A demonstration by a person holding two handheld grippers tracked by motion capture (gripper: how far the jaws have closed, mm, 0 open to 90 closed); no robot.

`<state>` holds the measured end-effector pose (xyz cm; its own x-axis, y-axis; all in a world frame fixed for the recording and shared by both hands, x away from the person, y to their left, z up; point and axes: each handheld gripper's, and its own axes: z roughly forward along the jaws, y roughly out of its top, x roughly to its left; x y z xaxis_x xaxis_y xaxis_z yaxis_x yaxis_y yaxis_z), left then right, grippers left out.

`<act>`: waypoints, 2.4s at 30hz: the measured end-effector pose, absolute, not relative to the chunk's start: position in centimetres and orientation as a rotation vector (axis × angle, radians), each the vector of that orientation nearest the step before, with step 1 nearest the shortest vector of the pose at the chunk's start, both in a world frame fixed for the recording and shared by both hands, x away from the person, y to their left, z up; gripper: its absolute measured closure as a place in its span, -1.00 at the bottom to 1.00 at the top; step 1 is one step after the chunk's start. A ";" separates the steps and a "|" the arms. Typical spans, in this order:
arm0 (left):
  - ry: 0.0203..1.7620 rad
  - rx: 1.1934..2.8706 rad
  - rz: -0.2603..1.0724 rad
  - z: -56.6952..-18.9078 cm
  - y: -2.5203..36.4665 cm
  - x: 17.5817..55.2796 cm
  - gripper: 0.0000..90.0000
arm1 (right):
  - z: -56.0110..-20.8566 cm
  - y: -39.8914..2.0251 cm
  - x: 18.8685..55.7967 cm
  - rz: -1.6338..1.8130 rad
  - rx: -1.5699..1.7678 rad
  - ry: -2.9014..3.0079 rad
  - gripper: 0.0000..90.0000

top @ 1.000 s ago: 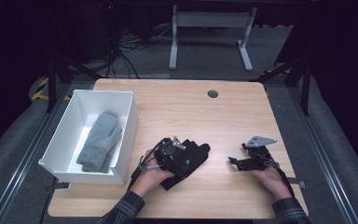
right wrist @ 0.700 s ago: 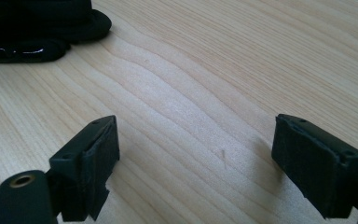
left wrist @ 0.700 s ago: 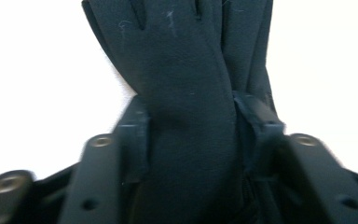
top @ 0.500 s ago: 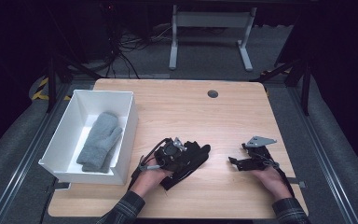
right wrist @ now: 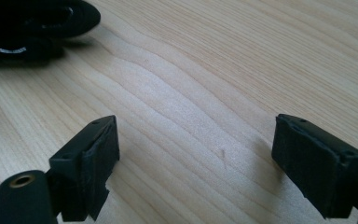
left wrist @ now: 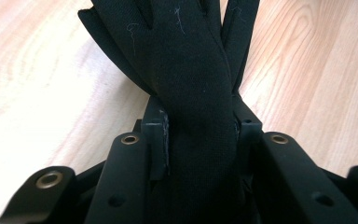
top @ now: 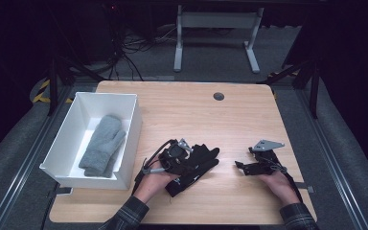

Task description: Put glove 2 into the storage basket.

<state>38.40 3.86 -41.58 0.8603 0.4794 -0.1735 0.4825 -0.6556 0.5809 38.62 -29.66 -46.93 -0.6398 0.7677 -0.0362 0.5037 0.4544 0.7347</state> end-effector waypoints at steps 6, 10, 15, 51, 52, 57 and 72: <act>0.726 2.333 0.004 -38.3 4.9 38.5 0.49 | -46.9 -29.7 38.6 1.003 1.078 2.345 -0.66; 0.747 2.313 0.040 -35.9 5.9 39.0 0.49 | -46.9 -29.6 38.6 1.003 1.079 2.344 -0.66; 0.773 2.289 0.093 -32.5 7.6 39.6 0.49 | -46.9 -29.6 38.6 1.002 1.080 2.343 -0.66; 1.313 2.075 0.307 -30.0 26.9 42.5 0.49 | -46.9 -29.7 38.6 0.995 1.107 2.326 -0.66; 1.331 2.071 0.299 -30.5 27.2 42.6 0.49 | -46.9 -29.7 38.6 0.993 1.107 2.324 -0.66; 1.394 2.070 0.260 -33.0 28.1 43.2 0.49 | -46.9 -29.7 38.6 0.992 1.110 2.322 -0.66; 1.534 2.140 0.272 -37.5 29.0 44.7 0.01 | -46.9 -29.7 38.6 0.990 1.112 2.322 -0.66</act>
